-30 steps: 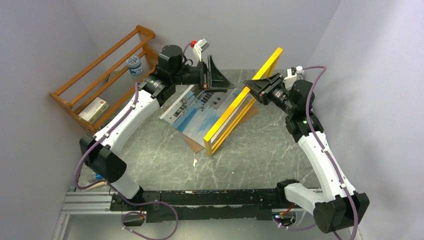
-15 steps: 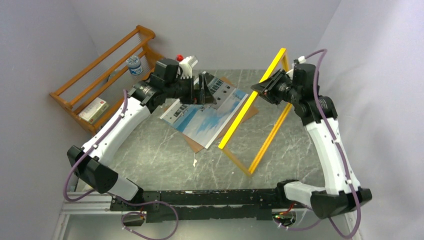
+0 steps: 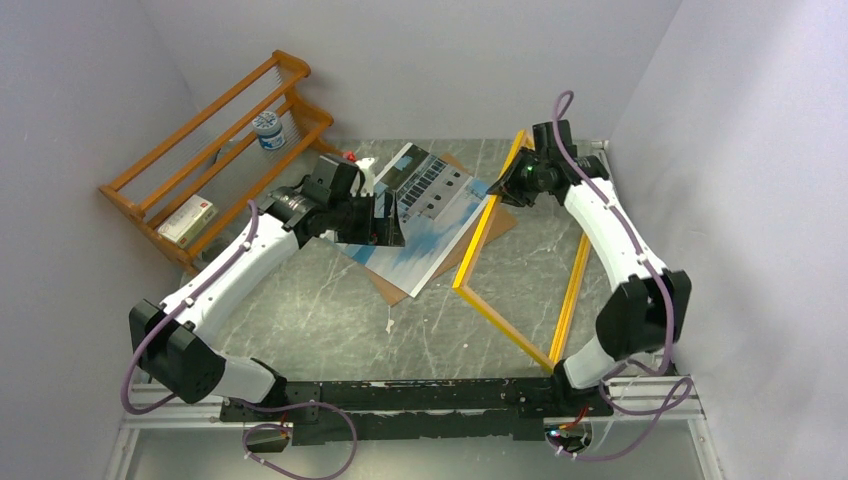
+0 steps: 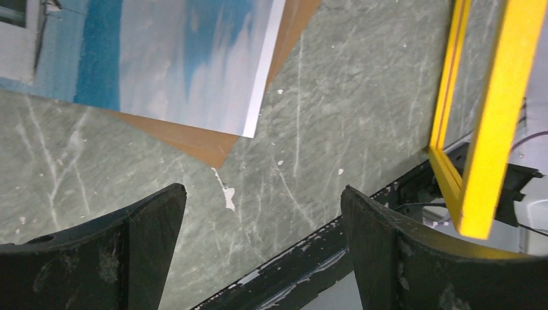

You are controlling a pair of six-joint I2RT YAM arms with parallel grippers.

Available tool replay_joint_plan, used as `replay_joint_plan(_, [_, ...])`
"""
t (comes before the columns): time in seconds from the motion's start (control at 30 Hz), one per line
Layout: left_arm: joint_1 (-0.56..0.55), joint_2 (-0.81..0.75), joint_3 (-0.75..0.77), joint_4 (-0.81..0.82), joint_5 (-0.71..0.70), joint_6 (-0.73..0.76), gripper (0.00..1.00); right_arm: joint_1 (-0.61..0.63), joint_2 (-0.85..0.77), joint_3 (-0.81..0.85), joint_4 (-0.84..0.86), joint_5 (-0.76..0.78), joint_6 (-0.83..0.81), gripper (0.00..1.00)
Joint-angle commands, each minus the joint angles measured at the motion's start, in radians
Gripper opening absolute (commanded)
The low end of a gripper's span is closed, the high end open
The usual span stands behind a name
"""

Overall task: Put the photo into the frame
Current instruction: Turn over the photo frame at the center of the board.

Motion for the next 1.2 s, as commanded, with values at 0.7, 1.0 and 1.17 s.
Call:
replay_joint_plan(0.7, [0.028, 0.069, -0.106, 0.06, -0.052, 0.012, 0.94, 0.104, 0.347, -0.021, 0.154, 0.324, -0.29, 0.06])
replay_joint_plan(1.0, [0.04, 0.238, -0.02, 0.089, 0.024, -0.001, 0.94, 0.061, 0.353, -0.119, 0.207, 0.345, -0.286, 0.1])
replay_joint_plan(1.17, [0.041, 0.311, 0.029, 0.101, 0.017, 0.003, 0.94, 0.037, 0.367, -0.095, 0.192, 0.403, -0.219, 0.16])
